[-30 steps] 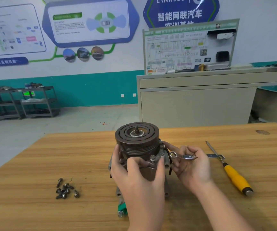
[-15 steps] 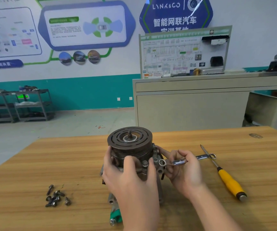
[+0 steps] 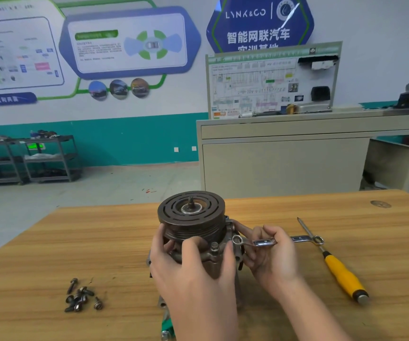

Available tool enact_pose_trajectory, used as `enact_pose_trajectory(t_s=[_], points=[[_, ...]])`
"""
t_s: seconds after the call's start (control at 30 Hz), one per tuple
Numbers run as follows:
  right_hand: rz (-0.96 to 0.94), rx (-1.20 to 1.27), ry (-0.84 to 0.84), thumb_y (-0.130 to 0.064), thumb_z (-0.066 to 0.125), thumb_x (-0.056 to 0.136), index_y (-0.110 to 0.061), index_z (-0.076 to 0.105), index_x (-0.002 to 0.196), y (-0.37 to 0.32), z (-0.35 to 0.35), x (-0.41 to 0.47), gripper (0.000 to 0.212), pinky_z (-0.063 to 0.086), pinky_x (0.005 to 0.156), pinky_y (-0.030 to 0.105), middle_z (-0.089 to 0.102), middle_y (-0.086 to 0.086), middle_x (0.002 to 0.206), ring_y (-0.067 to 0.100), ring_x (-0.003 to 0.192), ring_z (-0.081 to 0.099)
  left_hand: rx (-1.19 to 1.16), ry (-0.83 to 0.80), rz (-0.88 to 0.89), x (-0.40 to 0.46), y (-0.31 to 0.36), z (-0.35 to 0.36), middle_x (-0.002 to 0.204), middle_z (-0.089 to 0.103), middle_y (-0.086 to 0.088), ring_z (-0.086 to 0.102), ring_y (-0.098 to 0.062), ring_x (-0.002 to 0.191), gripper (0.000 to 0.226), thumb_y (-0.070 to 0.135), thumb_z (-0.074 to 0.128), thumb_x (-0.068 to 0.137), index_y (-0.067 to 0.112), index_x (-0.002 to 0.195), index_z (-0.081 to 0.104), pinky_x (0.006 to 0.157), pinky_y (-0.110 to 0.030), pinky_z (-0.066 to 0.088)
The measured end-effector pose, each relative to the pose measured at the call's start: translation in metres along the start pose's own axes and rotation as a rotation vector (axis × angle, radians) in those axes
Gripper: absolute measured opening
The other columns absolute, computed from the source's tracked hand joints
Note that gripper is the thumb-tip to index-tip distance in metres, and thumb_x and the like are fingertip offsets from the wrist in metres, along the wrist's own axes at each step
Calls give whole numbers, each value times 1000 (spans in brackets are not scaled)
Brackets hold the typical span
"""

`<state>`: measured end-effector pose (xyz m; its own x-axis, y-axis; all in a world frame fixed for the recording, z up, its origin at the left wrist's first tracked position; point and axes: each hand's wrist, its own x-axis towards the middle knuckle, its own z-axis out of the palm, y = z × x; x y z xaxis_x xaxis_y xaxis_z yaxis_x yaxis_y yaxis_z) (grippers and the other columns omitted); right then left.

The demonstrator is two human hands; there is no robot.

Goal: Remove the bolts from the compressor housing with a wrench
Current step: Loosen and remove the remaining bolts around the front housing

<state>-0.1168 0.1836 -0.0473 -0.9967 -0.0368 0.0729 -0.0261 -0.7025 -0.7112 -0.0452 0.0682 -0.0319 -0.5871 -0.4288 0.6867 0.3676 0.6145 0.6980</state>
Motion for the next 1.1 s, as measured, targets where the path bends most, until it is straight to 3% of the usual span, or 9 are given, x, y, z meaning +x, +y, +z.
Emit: enact_pose_trajectory(t_s=[0.17,0.3,0.43,0.53,0.67,0.77,0.83,0.9,1.1], points=[[0,25,7,-26,32,86,-14,44,43,1,0,1,47,33,38,19,70,17,111,13,35,35,70,-40,55,-4,-3,-4,142,43,-20,50,-34,107,21,13,88,62,15,78,74,90,-40,38],[4,21,-4,-30,41,75,-14,45,43,2,0,0,36,33,39,18,70,17,112,13,36,34,150,68,-22,-1,9,-7,139,49,-13,43,-39,116,19,24,87,66,19,70,69,91,-58,33],[5,25,5,-27,39,78,-15,46,41,1,1,0,39,33,38,18,70,16,110,13,36,35,105,243,120,14,15,-18,138,47,-10,38,-29,120,20,39,72,83,22,77,63,95,-46,26],[-3,35,17,-25,32,87,-15,46,41,1,0,0,49,32,37,18,71,17,108,12,35,35,89,261,19,28,-10,-41,132,46,-8,38,-22,119,20,44,62,88,25,83,57,97,-48,30],[9,33,61,-27,42,76,-15,47,43,2,0,0,36,32,36,17,73,14,102,12,35,35,405,101,-314,60,-91,-82,129,51,-16,40,-39,118,16,37,62,87,24,80,55,95,-52,34],[12,41,88,-27,45,75,-16,47,43,4,0,1,33,32,35,16,74,12,99,11,35,35,670,-203,-494,81,-144,-100,138,44,-12,33,-37,125,14,40,58,86,26,85,59,99,-48,30],[12,40,98,-29,47,70,-16,47,43,4,2,0,29,33,36,15,74,11,95,10,35,36,761,-395,-509,92,-167,-101,146,37,-8,28,-34,131,16,42,55,86,28,93,59,103,-45,30],[13,30,104,-29,48,68,-17,47,42,3,4,-1,28,32,37,14,74,7,81,10,35,36,800,-486,-498,98,-180,-101,146,36,-7,30,-33,132,19,44,54,86,30,97,58,104,-44,31],[2,22,118,-26,44,77,-16,42,47,1,9,-4,31,31,34,14,64,1,58,11,34,34,907,-530,-437,102,-199,-97,134,42,-5,38,-32,121,25,48,55,82,26,95,55,98,-42,35]])
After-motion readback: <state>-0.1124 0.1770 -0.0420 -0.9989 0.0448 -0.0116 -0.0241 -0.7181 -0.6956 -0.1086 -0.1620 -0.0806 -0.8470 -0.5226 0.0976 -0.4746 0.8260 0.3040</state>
